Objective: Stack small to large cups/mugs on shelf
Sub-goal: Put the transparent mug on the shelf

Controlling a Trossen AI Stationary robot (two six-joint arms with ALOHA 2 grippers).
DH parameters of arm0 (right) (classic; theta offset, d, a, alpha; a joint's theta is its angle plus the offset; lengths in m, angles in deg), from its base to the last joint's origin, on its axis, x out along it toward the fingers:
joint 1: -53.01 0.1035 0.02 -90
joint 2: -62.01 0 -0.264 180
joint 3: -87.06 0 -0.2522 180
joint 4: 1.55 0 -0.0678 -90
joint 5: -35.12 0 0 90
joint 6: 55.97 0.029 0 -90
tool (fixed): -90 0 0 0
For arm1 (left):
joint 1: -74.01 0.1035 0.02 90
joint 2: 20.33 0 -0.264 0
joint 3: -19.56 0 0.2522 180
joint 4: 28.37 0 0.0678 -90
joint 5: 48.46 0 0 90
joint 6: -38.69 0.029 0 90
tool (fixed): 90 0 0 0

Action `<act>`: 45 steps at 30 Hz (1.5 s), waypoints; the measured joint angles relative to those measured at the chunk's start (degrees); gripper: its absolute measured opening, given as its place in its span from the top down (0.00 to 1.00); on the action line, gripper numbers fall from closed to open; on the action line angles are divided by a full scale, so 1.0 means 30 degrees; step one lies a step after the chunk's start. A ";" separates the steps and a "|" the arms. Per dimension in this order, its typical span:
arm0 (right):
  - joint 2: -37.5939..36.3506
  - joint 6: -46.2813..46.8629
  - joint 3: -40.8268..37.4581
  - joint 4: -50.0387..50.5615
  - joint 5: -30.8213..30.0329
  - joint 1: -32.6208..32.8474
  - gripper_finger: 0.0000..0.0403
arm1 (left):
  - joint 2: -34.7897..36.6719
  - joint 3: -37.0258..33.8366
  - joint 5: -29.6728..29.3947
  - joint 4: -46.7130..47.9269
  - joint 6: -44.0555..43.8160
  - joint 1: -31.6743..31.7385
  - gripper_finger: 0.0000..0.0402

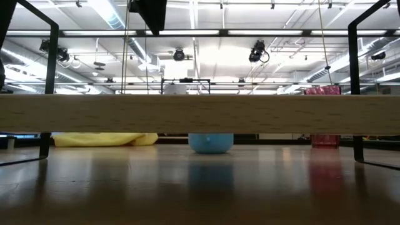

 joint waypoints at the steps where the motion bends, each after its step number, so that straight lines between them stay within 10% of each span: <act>1: 0.0004 -0.0005 0.0000 0.0014 0.0001 0.0000 0.98 | 0.0000 0.0000 0.0000 0.0031 0.0069 0.0000 0.67; 10: 0.0007 -0.1152 0.1651 0.1965 0.0933 0.0007 0.99 | 0.0065 0.0000 0.0001 0.0949 0.0523 0.0015 0.70; 22: -0.0011 -0.2615 1.1524 1.2065 0.1844 0.0160 1.00 | 0.1873 0.0000 0.0015 0.1154 0.0383 0.0015 0.71; 28: -0.0480 -0.3445 1.3127 1.1957 0.0378 -0.0382 1.00 | 0.2599 0.0007 0.0004 0.1154 0.0262 0.0014 0.71; 45: -0.0283 -1.5339 1.6179 1.1969 -0.2241 -0.8928 1.00 | 0.2747 0.0001 0.0853 0.1161 0.0225 -0.0179 0.72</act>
